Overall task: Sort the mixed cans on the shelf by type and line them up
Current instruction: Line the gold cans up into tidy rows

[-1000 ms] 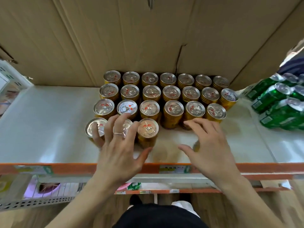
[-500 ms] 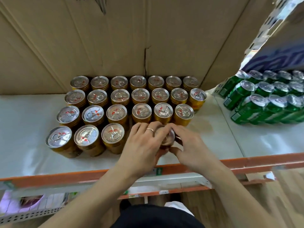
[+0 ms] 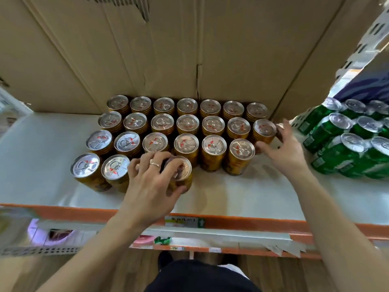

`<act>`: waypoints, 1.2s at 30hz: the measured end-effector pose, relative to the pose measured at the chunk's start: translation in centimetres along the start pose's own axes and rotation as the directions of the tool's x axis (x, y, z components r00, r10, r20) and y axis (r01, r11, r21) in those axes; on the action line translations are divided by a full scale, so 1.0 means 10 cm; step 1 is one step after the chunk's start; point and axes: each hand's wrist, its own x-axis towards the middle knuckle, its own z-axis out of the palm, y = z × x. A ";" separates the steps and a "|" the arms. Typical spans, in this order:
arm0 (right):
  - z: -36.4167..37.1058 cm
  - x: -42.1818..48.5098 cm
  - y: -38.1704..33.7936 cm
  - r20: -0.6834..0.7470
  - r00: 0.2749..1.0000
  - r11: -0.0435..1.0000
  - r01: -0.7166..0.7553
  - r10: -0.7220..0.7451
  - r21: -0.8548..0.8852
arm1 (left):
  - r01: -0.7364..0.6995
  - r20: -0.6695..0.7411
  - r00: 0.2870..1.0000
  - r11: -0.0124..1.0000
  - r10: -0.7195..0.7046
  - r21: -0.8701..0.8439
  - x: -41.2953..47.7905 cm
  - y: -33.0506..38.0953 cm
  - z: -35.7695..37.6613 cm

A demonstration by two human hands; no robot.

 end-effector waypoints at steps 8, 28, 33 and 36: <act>-0.04 -0.02 0.08 -0.037 0.997 0.997 0.066 -0.067 -0.031 | 0.024 -0.004 1.000 1.000 -0.024 -0.015 -0.05 0.00 0.04; -0.11 -0.81 0.29 -0.116 0.991 0.995 0.068 -0.059 0.074 | -0.024 -0.079 0.997 0.999 0.021 -0.031 -0.06 -0.04 0.08; -0.07 -1.50 0.24 0.028 0.995 0.989 0.094 -0.097 0.112 | -0.026 -0.090 0.996 0.999 0.023 -0.035 -0.06 -0.04 0.09; 0.15 -1.63 0.11 0.135 0.979 0.982 0.133 -0.151 0.137 | -0.022 -0.085 0.996 0.999 0.018 -0.042 -0.06 -0.04 0.08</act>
